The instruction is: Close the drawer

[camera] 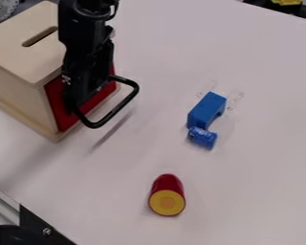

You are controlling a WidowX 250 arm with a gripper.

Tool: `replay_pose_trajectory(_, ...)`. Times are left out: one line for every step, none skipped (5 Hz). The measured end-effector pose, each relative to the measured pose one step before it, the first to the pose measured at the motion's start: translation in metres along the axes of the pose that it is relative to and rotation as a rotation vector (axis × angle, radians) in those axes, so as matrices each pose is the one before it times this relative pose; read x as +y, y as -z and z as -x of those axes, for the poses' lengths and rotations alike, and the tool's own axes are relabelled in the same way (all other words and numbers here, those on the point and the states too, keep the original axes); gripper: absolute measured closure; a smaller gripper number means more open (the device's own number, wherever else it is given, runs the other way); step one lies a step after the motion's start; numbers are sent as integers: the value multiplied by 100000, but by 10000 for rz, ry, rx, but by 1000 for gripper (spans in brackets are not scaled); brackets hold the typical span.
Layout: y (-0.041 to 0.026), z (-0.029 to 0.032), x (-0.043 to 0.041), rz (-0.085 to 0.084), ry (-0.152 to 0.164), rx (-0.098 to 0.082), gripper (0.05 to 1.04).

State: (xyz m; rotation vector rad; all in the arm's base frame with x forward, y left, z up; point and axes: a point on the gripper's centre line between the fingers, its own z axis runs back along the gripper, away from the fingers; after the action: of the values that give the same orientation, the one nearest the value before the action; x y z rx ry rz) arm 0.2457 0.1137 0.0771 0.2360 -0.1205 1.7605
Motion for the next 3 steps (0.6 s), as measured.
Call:
replay_pose_trajectory(161, -245, -341, -82, 149, 18, 84)
replay_pose_trajectory(84, -284, -27, -8, 95, 7, 84)
replay_pose_trajectory(-66, 17, -9, -16, 40, 24, 84)
